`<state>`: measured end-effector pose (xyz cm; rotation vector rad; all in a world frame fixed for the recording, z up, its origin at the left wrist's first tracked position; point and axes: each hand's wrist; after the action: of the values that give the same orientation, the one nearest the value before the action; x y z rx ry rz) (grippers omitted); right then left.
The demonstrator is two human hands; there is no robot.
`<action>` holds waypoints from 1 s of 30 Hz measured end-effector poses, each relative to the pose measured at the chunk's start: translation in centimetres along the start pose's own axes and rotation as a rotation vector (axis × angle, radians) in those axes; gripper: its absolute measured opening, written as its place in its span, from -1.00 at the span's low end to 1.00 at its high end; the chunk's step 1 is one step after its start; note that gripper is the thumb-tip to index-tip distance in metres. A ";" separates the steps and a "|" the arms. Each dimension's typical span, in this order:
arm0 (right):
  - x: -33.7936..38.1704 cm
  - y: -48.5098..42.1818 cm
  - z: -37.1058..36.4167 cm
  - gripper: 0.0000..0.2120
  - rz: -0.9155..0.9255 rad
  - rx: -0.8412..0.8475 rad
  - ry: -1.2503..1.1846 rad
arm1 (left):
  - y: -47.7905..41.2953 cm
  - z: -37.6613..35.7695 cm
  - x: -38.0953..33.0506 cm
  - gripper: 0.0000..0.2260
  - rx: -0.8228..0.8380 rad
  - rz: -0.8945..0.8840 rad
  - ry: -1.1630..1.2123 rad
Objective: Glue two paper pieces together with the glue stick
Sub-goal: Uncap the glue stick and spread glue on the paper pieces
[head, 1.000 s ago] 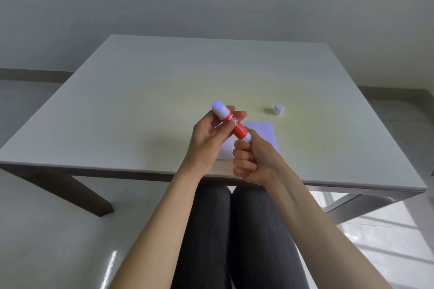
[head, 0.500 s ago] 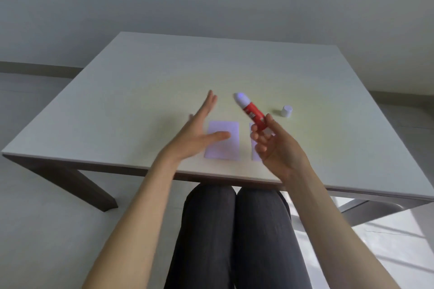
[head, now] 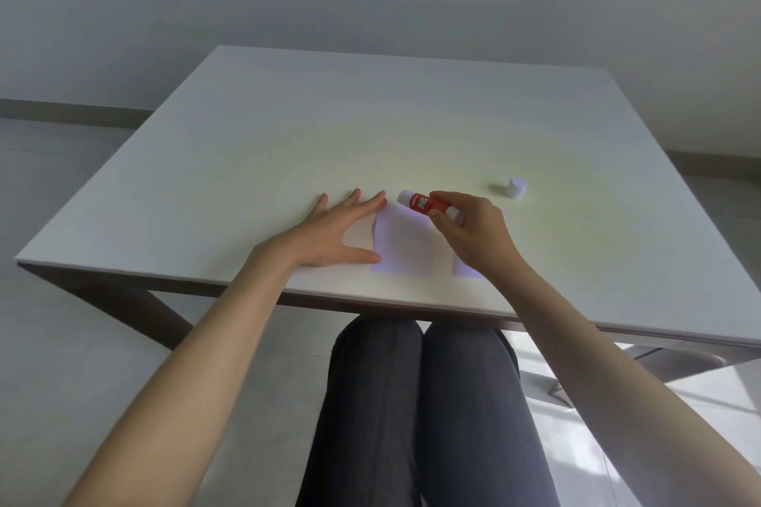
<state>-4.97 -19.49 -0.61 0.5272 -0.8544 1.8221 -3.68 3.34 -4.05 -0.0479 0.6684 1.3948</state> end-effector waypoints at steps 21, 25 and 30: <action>0.0 2.6 -0.3 -0.73 0.231 0.219 0.095 | -0.1 0.3 -0.2 -0.20 -0.009 -0.044 -0.055; -1.1 1.8 1.0 -0.75 0.167 0.136 0.157 | -0.4 0.1 0.1 -0.21 -0.005 -0.041 -0.051; -1.2 2.7 1.8 -0.78 0.231 0.240 0.123 | -0.4 0.1 0.1 -0.27 -0.002 -0.059 -0.066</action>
<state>-6.99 -22.21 -1.15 0.4756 -0.6366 2.1626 -3.30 3.38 -4.18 -0.0229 0.6067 1.3349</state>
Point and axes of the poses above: each hand's wrist, its own y-axis away from the middle knuckle, its own z-axis out of the back of the hand, x = y × z, and after that the axes turned 14 degrees about z, right-handed
